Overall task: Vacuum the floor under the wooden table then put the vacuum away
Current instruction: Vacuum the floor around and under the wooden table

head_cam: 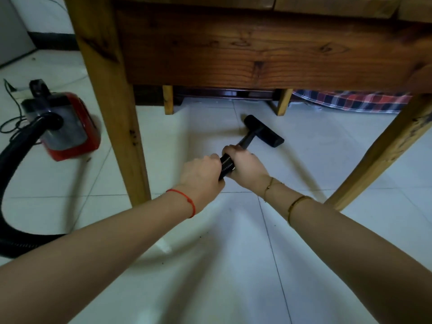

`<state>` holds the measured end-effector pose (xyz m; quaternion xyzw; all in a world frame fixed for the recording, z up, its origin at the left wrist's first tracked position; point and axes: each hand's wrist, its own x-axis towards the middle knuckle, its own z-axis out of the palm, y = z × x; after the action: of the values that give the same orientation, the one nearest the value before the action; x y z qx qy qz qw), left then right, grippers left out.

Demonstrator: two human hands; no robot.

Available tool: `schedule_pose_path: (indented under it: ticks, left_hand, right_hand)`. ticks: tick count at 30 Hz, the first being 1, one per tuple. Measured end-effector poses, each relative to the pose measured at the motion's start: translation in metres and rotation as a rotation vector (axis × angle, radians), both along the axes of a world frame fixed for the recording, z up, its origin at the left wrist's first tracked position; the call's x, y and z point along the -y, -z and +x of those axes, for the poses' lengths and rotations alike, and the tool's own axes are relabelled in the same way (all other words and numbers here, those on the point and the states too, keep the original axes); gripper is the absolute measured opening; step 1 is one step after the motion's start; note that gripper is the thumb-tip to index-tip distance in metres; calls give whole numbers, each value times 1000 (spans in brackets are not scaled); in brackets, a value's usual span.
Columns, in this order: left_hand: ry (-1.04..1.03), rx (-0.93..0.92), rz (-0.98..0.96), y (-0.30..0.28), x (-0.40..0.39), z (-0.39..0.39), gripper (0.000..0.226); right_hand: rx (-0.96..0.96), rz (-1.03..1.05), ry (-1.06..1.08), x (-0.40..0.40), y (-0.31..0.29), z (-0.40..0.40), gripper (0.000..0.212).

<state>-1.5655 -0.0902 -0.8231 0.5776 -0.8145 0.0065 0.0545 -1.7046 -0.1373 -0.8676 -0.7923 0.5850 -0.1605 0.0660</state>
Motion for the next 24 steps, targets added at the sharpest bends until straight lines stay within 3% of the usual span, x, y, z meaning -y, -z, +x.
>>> schedule_pose_path:
  ticks: [13, 24]
  left_hand:
    - [-158, 20, 14, -4, -49, 101, 26]
    - [-209, -169, 82, 16, 8, 59, 23]
  right_hand:
    - [8, -15, -229, -27, -2, 107, 33]
    - [-28, 125, -295, 39, -2, 69, 21]
